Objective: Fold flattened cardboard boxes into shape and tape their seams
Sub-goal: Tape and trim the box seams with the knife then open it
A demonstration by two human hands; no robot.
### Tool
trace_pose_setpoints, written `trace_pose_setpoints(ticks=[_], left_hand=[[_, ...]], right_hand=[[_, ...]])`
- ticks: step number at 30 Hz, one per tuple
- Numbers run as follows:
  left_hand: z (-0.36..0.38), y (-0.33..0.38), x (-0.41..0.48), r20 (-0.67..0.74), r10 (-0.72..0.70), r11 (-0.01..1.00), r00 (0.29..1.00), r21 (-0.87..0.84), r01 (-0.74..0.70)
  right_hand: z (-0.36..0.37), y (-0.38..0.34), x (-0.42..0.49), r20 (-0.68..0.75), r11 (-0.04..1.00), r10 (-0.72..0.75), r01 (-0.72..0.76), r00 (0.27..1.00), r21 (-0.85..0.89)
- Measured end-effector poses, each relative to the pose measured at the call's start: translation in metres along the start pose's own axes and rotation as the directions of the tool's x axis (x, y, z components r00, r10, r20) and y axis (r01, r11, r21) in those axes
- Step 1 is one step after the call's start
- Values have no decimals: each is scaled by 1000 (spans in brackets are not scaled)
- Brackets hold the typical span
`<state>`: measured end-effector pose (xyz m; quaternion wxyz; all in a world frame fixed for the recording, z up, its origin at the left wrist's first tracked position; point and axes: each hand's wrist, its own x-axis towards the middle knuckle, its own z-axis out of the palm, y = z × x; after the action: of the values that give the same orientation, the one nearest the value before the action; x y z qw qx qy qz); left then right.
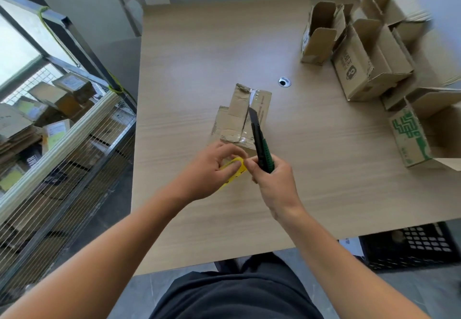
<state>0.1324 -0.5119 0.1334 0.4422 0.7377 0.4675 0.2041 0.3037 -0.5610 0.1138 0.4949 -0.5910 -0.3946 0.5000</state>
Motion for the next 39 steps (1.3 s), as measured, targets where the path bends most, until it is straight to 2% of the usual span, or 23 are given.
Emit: trace_pose_setpoints(ticks=[2, 4, 5, 8, 11, 13, 14, 15, 16, 18, 20, 22, 26, 31, 39], left_hand=[[4, 6, -8, 27, -83, 980, 996, -182, 86], [9, 15, -16, 110, -191, 882, 975, -417, 220], [12, 20, -21, 146, -189, 853, 971, -465, 236], [33, 37, -33, 197, -71, 841, 978, -515, 165], [58, 52, -45, 173, 34, 847, 984, -529, 64], [67, 54, -48, 84, 31, 927, 996, -375, 3], [66, 52, -47, 22, -13, 981, 1000, -193, 17], [61, 47, -44, -46, -81, 997, 996, 13, 82], [53, 41, -43, -97, -164, 973, 982, 150, 177], [35, 29, -44, -49, -267, 951, 962, 150, 272], [18, 23, -41, 65, -228, 963, 971, 160, 216], [0, 20, -33, 132, -188, 952, 973, 269, 147], [-41, 12, 7, 173, -261, 832, 950, 539, 131], [-63, -25, 66, 247, -302, 798, 921, 595, 102], [-58, -94, 132, 289, -267, 713, 919, 701, -13]], right_hand=[[-7, -11, 0, -9, 998, 30, -30, 1000, 47], [-18, -22, -4, -21, 986, 106, -103, 994, 131], [-26, -27, -7, -15, 972, 147, -142, 989, 185], [-49, -38, -19, 54, 948, 199, -206, 979, 244], [-68, -43, -30, 50, 965, 161, -168, 986, 200], [-77, -44, -36, 13, 970, 134, -134, 991, 201], [-81, -43, -39, -22, 971, 120, -113, 993, 210], [-84, -42, -41, -65, 971, 109, -92, 992, 221], [-85, -39, -42, -109, 970, 104, -76, 989, 231], [-85, -31, -44, -194, 964, 124, -72, 973, 255], [-82, -19, -43, -256, 951, 179, -100, 950, 292], [-74, -4, -43, -279, 942, 207, -114, 938, 315], [-41, 14, -28, -307, 946, 199, -102, 931, 306], [-3, 29, 21, -403, 945, 243, -121, 882, 305], [23, 75, 80, -524, 922, 371, -234, 767, 309]])
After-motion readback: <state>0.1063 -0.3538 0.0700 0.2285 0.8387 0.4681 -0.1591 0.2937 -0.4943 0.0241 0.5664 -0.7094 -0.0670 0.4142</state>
